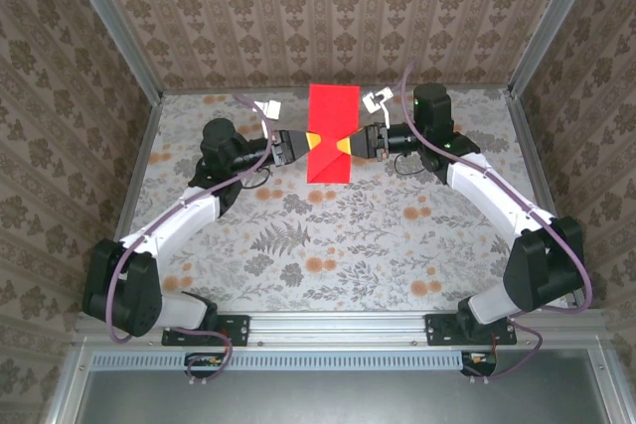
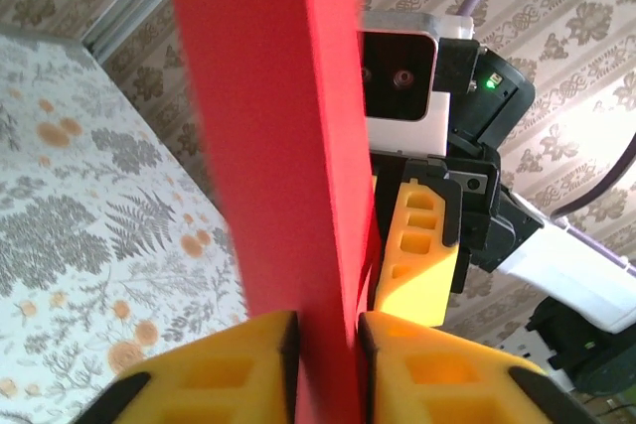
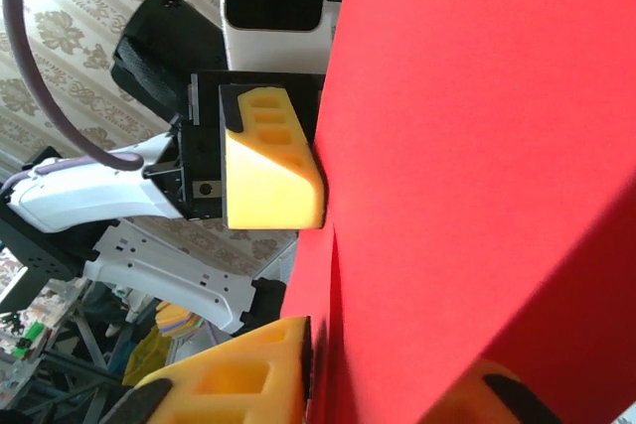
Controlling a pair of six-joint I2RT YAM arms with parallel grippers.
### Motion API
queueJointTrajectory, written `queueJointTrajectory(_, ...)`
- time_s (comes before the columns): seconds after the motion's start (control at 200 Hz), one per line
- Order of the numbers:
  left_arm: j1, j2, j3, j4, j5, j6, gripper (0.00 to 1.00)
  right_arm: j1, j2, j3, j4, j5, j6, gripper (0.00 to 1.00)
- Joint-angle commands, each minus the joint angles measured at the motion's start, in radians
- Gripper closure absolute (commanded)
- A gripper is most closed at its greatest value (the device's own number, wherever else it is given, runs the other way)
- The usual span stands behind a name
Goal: Fold a paper plane with a square sheet of paper (fold left side to right side)
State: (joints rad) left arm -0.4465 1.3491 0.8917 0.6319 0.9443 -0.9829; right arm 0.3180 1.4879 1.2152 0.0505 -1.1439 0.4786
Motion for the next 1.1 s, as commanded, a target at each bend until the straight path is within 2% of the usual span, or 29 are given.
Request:
queueJointTrajectory(0.0,-0.003,-0.029,0.025,-0.032,-0.008,0.04,0.88,-0.015,-0.001,-0.025,-0.054,0.037,-0.044,0.78)
queueJointTrajectory(0.1,-0.004,-0.056,0.034,-0.162,-0.039,0.118,0.95,-0.043,-0.018,-0.054,-0.115,0.09,-0.073,0.67)
queueJointTrajectory(0.19,-0.003,-0.099,0.069,-0.416,-0.134,0.282,1.0,-0.084,-0.05,-0.076,-0.234,0.214,-0.121,0.6)
queueJointTrajectory(0.2,-0.027,-0.104,0.076,-0.457,-0.148,0.307,1.0,-0.089,-0.054,-0.076,-0.252,0.229,-0.129,0.6)
queueJointTrajectory(0.26,-0.076,-0.13,0.143,-0.732,-0.333,0.47,1.0,-0.116,-0.077,-0.087,-0.334,0.341,-0.157,0.56)
queueJointTrajectory(0.305,-0.128,-0.13,0.199,-0.912,-0.502,0.573,1.0,-0.125,-0.088,-0.081,-0.423,0.509,-0.167,0.5)
queueJointTrajectory(0.37,-0.206,-0.108,0.262,-1.097,-0.73,0.655,1.0,-0.134,-0.09,-0.074,-0.529,0.729,-0.168,0.49)
queueJointTrajectory(0.51,-0.337,-0.018,0.349,-1.332,-1.148,0.615,1.0,-0.142,-0.09,-0.078,-0.697,1.121,-0.113,0.42)
queueJointTrajectory(0.61,-0.415,0.079,0.425,-1.506,-1.393,0.521,1.0,-0.145,-0.09,-0.098,-0.743,1.268,-0.079,0.39)
queueJointTrajectory(0.665,-0.447,0.14,0.471,-1.588,-1.481,0.466,1.0,-0.145,-0.13,-0.114,-0.75,1.326,-0.062,0.37)
queueJointTrajectory(0.725,-0.469,0.211,0.519,-1.685,-1.541,0.379,1.0,-0.146,-0.151,-0.129,-0.754,1.376,-0.052,0.35)
queueJointTrajectory(0.83,-0.487,0.336,0.597,-1.785,-1.547,0.264,1.0,-0.146,-0.18,-0.144,-0.771,1.451,-0.038,0.33)
queueJointTrajectory(0.93,-0.495,0.458,0.689,-1.842,-1.488,0.177,1.0,-0.146,-0.21,-0.154,-0.775,1.491,-0.03,0.32)
queueJointTrajectory(1.095,-0.508,0.651,0.854,-1.893,-1.371,0.127,1.0,-0.146,-0.244,-0.164,-0.771,1.505,-0.029,0.32)
